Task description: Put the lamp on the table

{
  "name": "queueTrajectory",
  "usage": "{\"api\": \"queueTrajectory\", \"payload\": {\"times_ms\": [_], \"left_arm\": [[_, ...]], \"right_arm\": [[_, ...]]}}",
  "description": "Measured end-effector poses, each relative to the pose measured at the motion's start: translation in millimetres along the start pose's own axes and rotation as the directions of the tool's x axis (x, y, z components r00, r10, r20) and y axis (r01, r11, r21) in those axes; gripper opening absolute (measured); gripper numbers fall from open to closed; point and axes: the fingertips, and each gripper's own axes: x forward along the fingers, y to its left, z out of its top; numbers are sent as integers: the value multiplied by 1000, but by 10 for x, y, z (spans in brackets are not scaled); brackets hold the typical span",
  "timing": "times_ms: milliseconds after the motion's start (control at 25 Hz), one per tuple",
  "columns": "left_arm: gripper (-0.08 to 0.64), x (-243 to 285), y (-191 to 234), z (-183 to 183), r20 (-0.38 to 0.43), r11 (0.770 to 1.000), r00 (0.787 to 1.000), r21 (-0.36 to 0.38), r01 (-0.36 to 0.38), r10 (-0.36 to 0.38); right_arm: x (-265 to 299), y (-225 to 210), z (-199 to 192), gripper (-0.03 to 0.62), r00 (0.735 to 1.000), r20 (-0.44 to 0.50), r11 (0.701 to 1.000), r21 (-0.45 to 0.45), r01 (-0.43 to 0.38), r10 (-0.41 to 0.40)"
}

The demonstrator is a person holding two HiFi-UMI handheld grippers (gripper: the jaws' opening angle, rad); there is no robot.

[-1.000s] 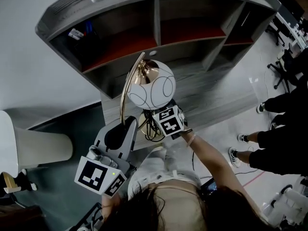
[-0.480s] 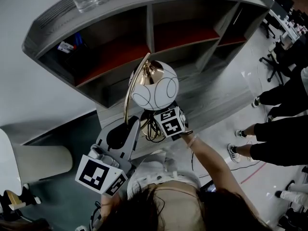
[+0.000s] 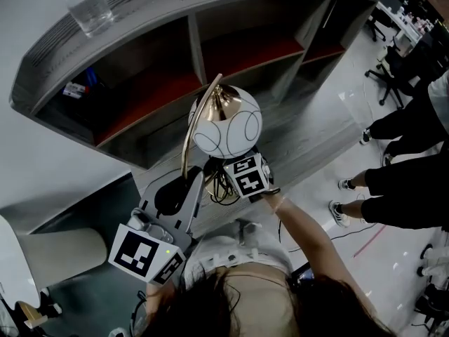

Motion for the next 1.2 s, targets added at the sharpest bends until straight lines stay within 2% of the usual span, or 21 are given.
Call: {"api": "queueTrajectory", "payload": {"times_ms": [200, 440, 840, 1200], "left_arm": [[18, 205, -79, -12, -6, 1000, 1000, -4, 22, -22], [18, 639, -312, -2, -9, 1000, 1000, -6, 4, -4], [18, 701, -306, 4, -9, 999, 999, -29, -45, 44], [18, 940, -475, -127, -12, 994, 994, -33, -107, 106]], "right_arm": [[-16, -231, -38, 40, 1000, -4, 1000, 10, 17, -16], [-88, -680, -107, 40, 1000, -4, 1000, 1, -2, 2], [-60, -716, -110, 40, 999, -26, 998, -35, -43, 42], [-49, -921, -289, 40, 995, -40, 994, -61, -95, 93]]}}
